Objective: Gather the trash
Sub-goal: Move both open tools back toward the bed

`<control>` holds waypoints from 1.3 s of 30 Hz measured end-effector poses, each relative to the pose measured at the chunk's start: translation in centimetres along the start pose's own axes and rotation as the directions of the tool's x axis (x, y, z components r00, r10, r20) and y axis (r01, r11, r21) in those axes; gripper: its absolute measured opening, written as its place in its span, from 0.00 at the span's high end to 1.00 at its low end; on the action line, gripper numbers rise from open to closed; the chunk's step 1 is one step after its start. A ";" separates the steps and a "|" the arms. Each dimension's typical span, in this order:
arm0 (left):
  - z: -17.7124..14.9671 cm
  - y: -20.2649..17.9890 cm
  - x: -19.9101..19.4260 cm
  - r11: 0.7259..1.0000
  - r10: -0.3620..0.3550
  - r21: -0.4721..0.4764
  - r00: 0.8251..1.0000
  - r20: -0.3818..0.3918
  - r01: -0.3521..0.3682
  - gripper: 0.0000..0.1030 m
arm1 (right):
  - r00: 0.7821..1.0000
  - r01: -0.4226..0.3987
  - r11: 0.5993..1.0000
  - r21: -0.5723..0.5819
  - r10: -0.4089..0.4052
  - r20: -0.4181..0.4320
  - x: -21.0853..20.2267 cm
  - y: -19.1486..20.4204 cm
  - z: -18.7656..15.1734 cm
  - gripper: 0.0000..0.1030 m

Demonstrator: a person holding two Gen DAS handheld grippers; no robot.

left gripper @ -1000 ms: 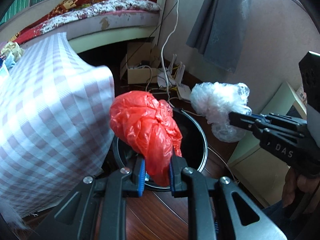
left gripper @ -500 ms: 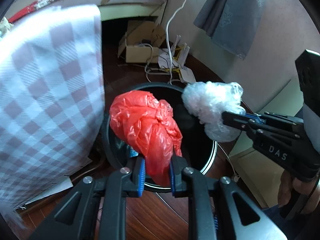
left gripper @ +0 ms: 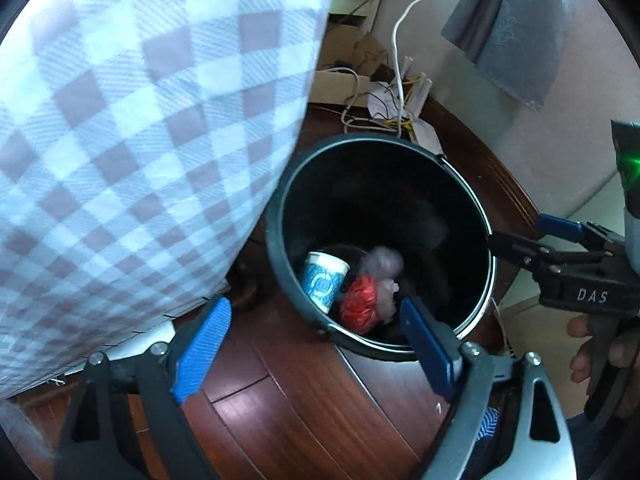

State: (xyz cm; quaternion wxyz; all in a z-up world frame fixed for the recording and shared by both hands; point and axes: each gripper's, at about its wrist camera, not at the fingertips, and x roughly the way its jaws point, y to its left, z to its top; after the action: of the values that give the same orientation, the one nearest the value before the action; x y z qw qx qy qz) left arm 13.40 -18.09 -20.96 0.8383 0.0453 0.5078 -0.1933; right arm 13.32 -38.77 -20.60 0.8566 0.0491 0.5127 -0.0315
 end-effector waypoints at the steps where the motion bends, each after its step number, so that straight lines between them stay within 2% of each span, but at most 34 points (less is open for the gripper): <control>1: -0.2 0.0 -0.4 1.000 0.008 0.001 1.000 0.009 -0.008 0.14 | 1.000 0.001 1.000 -0.003 -0.001 0.004 -0.1 0.1 0.0 0.01; 10: -0.4 1.8 -2.6 0.999 0.045 -0.019 0.998 0.042 -0.044 0.13 | 0.999 -0.007 0.999 -0.036 0.009 0.035 -2.4 2.4 -0.3 0.01; 24: -0.6 4.2 -8.8 0.996 0.085 -0.053 0.987 0.135 -0.078 0.13 | 0.988 -0.021 0.996 -0.084 0.034 0.154 -8.4 6.5 1.1 0.01; 30: -0.3 5.9 -12.1 0.992 0.105 -0.083 0.975 0.196 -0.090 0.11 | 0.970 -0.046 0.993 -0.110 0.071 0.231 -11.3 9.3 2.2 0.01; 34: 0.0 7.7 -14.9 0.988 0.133 -0.113 0.957 0.257 -0.107 0.11 | 0.955 -0.059 0.988 -0.140 0.096 0.280 -12.8 11.4 3.2 0.01; 39: -0.1 10.5 -17.3 0.978 0.171 -0.169 0.939 0.299 -0.125 0.11 | 0.937 -0.093 0.978 -0.186 0.149 0.315 -14.1 14.7 4.8 0.01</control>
State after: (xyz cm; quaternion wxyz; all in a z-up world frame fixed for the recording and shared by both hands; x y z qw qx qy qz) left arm 10.11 -3.59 -7.24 0.9211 -0.0099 0.3771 -0.0962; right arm 12.37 -24.67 -5.21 0.9311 0.0021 0.3604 0.0572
